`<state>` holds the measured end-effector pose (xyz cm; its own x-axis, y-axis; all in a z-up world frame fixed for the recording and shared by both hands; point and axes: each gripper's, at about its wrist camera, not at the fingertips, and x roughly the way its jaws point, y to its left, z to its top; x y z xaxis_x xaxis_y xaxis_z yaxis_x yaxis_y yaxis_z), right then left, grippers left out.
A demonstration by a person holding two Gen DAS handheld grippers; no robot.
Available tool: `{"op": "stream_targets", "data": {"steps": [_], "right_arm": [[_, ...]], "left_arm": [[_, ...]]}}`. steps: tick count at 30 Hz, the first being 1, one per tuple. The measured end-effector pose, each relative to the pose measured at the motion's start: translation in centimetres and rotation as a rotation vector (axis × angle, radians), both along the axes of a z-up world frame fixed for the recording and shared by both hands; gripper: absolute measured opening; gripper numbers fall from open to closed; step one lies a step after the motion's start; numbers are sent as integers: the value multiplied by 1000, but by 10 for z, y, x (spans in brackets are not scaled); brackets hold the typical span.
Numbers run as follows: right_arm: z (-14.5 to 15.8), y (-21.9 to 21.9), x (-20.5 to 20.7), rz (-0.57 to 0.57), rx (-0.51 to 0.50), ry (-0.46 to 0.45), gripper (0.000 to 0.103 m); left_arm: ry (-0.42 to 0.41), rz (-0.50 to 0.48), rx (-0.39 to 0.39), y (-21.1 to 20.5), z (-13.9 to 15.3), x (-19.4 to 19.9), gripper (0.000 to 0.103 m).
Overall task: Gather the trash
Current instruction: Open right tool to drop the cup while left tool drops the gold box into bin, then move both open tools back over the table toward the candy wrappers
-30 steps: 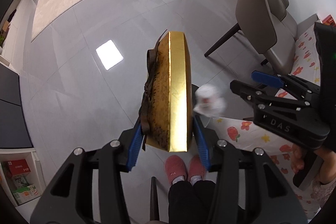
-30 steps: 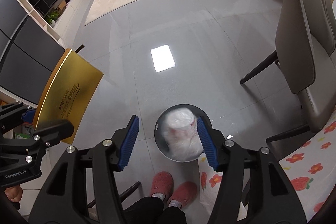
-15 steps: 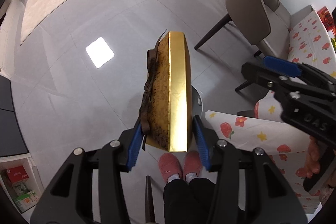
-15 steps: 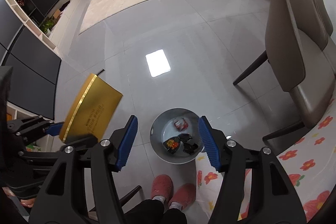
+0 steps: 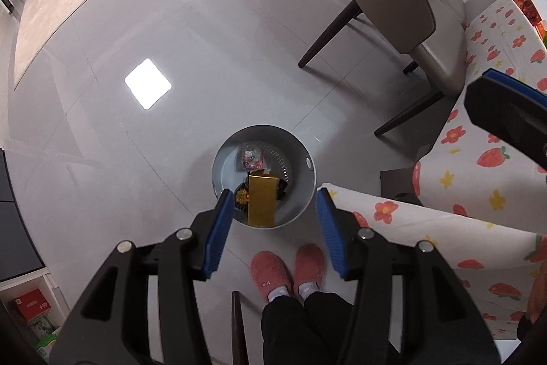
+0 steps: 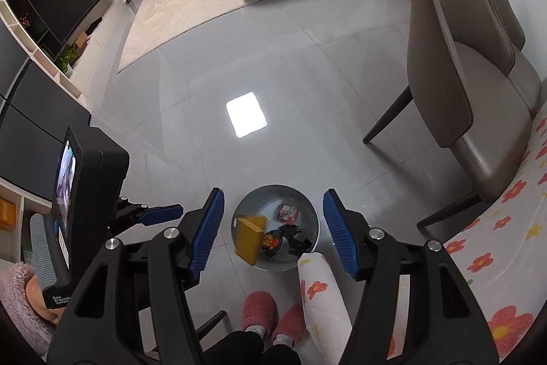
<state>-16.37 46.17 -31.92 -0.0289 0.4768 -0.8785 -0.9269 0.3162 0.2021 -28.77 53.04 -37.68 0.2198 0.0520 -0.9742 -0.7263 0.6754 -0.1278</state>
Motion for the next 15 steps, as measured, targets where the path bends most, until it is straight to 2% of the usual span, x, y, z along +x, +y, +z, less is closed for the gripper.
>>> {"op": "stream_targets", "data": {"steps": [8,15], "right_arm": [[19,-11,-1,6,-4,-12,58],[61,-33,-6,0,7,-33,58]], "left_arm": [[-1,-10,40,-13,47,-10,51],[-13,-13,84,-26,105,-22,54]]}}
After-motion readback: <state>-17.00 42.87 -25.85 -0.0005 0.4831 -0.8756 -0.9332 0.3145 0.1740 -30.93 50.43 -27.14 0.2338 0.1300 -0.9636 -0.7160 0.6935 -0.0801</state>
